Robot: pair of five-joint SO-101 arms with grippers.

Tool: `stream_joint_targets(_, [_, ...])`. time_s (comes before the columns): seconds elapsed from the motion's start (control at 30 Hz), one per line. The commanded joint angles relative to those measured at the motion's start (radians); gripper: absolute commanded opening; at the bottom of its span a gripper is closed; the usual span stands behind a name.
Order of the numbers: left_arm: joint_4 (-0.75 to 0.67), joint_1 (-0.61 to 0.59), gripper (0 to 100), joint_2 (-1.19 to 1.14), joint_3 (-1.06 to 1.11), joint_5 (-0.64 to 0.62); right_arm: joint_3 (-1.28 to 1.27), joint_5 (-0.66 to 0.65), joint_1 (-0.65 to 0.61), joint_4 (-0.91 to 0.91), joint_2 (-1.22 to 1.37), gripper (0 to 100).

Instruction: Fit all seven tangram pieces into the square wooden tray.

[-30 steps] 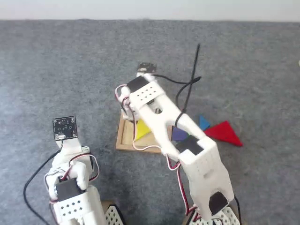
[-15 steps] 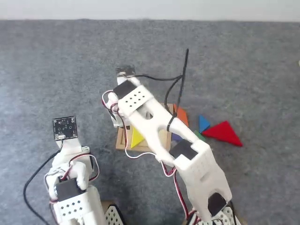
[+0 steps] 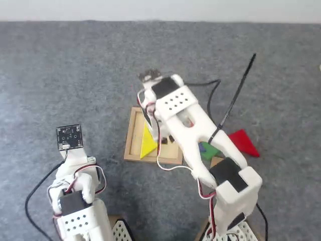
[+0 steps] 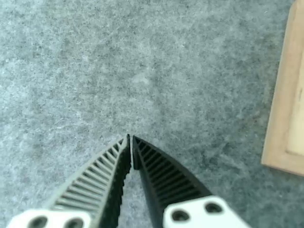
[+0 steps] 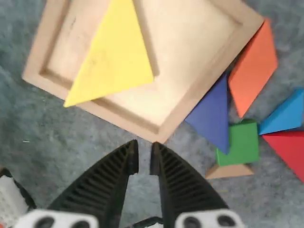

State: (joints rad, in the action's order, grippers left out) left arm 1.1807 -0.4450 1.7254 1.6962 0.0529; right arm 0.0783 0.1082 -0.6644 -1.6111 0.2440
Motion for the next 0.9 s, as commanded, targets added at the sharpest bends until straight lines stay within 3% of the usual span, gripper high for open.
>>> stream_joint_targets(0.0, [-0.017,-0.006,1,-0.005,-0.016,0.000,-0.135,-0.071,-0.033,0.208,-0.076,1.6])
stream_joint_targets(0.17, [-0.017,-0.006,1,-0.005,-0.016,0.000,-0.304,-0.086,-0.033,0.498,-0.076,1.4])
stream_joint_targets(0.63, [-0.017,-0.006,1,-0.005,-0.016,0.000,-0.315,-0.083,-0.134,0.728,-0.074,1.3])
stream_joint_targets(0.73, [-0.017,-0.006,1,-0.005,-0.016,0.000,-0.315,-0.087,-0.137,0.731,-0.074,1.3])
stream_joint_targets(0.87, [-0.017,-0.006,1,-0.005,-0.016,0.000,-0.261,-0.167,-0.050,0.545,-0.157,1.4])
